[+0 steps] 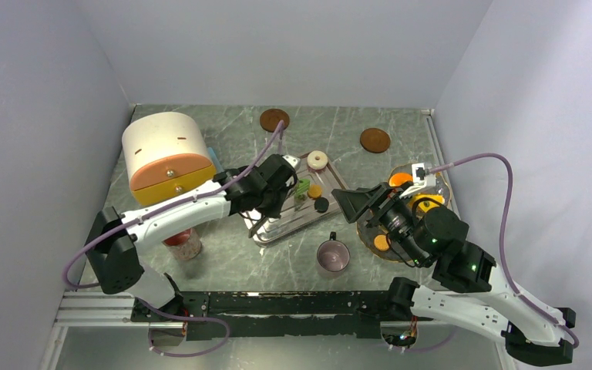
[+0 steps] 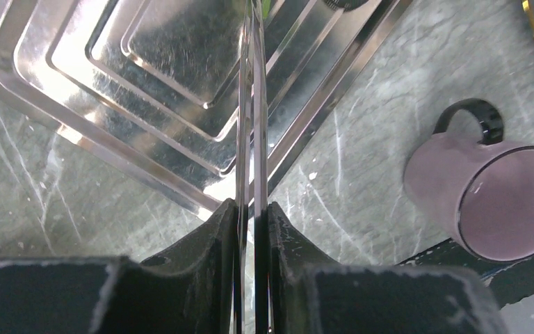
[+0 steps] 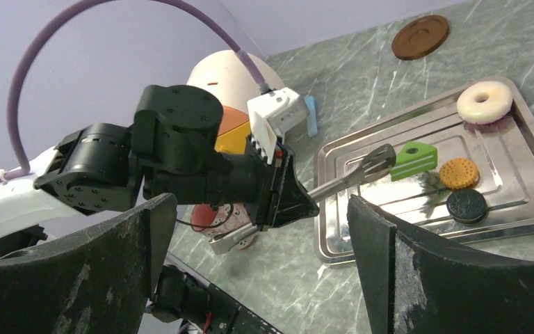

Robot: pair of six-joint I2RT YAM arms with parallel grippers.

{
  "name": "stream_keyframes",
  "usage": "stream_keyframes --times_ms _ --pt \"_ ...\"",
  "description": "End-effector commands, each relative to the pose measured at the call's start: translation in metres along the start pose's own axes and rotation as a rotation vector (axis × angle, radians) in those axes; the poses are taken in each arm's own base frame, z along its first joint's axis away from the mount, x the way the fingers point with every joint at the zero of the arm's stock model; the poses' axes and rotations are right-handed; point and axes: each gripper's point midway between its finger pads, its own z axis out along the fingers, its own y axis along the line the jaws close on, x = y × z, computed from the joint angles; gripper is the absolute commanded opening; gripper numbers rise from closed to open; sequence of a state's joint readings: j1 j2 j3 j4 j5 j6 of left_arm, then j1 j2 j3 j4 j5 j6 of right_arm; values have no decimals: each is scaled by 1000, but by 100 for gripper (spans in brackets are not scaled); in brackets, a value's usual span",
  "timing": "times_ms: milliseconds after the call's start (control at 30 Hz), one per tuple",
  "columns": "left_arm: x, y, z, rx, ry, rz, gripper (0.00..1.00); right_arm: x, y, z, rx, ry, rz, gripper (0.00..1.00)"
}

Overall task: Serve the afternoon tea
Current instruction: Pick up the desert from the tray, then place the desert on the desert table.

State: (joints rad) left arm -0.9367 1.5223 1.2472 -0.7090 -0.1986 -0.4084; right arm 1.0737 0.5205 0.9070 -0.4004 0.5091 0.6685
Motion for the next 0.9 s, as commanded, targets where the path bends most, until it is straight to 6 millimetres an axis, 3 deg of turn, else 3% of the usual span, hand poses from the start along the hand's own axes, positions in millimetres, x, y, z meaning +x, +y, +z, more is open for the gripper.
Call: stream_keyframes --times_ms 0,400,633,867 --pt "-32 -10 -24 55 -91 -31 5 -12 4 -1 -9 -40 8 97" --pt "-67 -51 -34 222 -168 -32 5 -26 8 -7 -22 -74 16 97" --pt "-80 -98 -29 351 -192 -25 5 -38 13 -12 -37 -103 21 97" --pt "-80 -142 -25 432 -198 -13 5 -41 14 -13 -41 -107 23 97"
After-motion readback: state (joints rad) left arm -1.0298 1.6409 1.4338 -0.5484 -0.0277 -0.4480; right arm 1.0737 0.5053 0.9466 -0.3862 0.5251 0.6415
